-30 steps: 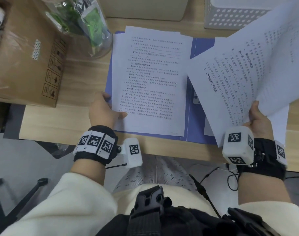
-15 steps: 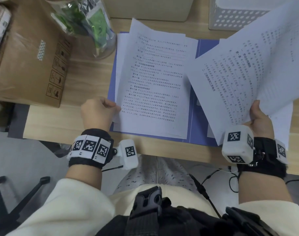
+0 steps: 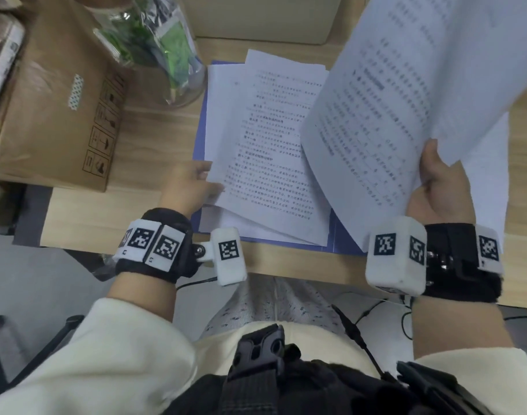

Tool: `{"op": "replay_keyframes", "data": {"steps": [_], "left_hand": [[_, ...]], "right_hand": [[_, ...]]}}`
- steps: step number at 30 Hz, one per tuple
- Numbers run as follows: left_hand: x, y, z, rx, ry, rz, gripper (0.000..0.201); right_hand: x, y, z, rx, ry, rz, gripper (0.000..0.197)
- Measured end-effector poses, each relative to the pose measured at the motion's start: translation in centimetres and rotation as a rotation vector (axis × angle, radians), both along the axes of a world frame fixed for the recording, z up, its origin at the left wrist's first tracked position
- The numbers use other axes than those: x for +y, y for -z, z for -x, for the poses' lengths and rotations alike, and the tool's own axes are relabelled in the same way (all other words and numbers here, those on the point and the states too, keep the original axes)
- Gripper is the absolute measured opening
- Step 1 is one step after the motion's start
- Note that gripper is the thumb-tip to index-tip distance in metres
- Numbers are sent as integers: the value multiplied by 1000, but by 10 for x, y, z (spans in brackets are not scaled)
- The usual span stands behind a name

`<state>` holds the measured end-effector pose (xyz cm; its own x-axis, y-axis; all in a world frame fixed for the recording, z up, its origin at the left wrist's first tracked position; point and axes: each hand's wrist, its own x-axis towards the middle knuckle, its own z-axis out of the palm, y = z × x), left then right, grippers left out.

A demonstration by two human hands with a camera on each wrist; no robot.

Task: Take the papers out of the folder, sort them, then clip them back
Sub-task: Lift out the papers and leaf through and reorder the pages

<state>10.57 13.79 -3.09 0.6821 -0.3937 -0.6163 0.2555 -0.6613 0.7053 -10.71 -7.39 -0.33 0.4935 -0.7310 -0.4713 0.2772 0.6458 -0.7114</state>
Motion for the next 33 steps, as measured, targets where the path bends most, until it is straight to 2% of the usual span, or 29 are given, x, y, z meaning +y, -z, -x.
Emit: {"op": "replay_keyframes", "data": {"steps": [3,5,9,11,13,15,18,22,24,27,31,33], "left_hand": [[-1,-5,-2,-19,-1,128,33],[-3,-12,-4,-48,8,203,31],[-14,-33,-3,-161,24,332,25],[-19,-47,0,-223,54,401,22],[-19,-60,2,-213,68,509,25],[-16,-68,1,-197,63,572,30],[-14,-75,2,-169,87,619,35],[-17,-75,8,-103,157,621,48],[-20,-72,13,-84,171,625,57],[-22,-67,18,-71,146,644,52],[-22,-59,22,-43,189,658,41],[-20,-53,22,40,167,673,42]], "right_hand": [[-8,-10,-6,-36,-108,-6,81],[-9,-15,-11,44,-119,18,82],[-6,-12,-16,222,-3,115,42],[-2,-9,-19,292,-53,173,31],[0,-5,-20,312,-123,157,23],[2,-4,-22,303,-173,123,31],[7,-7,-25,266,-228,81,59],[6,-9,-26,187,-181,49,68],[5,-10,-24,159,-192,28,65],[1,-7,-16,109,-213,43,49],[3,-6,-11,133,-114,166,64],[5,-4,-11,208,-62,232,51]]}}
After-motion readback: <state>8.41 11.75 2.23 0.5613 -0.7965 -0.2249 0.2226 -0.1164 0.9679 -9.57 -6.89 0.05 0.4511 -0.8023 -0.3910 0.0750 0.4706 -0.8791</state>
